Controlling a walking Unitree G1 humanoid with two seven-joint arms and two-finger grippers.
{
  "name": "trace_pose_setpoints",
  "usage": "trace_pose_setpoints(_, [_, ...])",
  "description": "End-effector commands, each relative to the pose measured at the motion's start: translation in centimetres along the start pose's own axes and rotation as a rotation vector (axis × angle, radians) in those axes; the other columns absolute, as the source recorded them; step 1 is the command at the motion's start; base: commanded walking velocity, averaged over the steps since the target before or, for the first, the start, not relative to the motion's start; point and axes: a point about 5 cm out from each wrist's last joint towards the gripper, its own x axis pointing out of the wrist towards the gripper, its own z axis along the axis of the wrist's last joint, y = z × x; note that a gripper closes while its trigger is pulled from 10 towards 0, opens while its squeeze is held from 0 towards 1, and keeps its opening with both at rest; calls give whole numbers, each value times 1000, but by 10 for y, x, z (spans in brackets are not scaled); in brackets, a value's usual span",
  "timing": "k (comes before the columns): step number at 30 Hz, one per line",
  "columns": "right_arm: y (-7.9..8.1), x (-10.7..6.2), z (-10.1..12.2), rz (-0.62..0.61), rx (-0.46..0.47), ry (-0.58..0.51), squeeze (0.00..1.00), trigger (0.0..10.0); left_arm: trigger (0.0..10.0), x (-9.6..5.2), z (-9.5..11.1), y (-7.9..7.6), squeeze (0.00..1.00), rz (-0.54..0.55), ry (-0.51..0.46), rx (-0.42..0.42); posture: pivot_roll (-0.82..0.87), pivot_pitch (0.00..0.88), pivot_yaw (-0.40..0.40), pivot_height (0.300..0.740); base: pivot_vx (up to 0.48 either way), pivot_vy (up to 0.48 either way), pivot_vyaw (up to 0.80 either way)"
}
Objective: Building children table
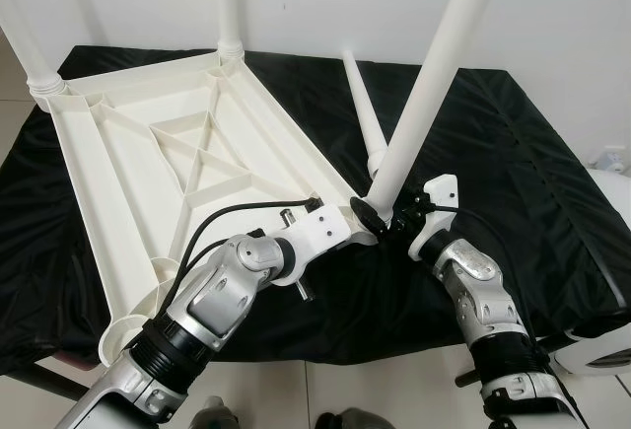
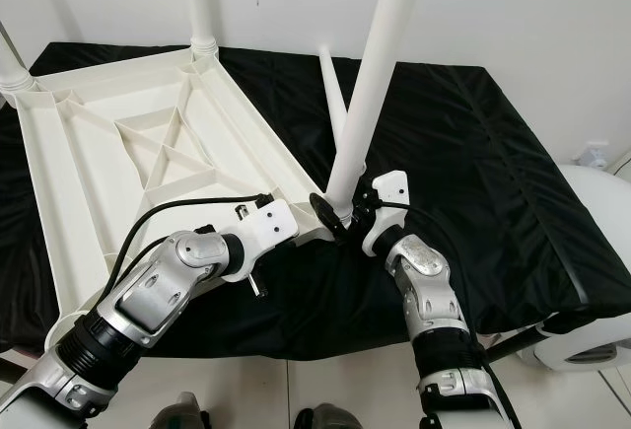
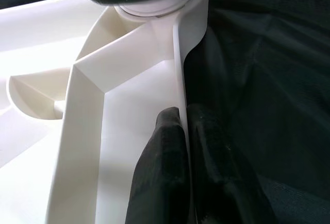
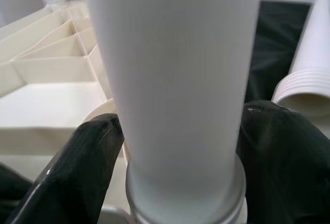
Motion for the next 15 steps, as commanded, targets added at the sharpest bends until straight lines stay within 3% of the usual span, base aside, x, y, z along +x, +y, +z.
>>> trace_pose_setpoints(1, [-8, 1, -1, 39, -21, 20, 0, 10000, 10000, 0, 14, -1, 0, -11, -51, 66, 45, 0, -78, 740, 0, 0, 0])
trace_pose_setpoints(15, [-19, 17, 10, 107, -77, 25, 0, 10000, 10000, 0, 16, 3, 0, -7, -55, 68, 44, 0, -69, 740, 0, 0, 0])
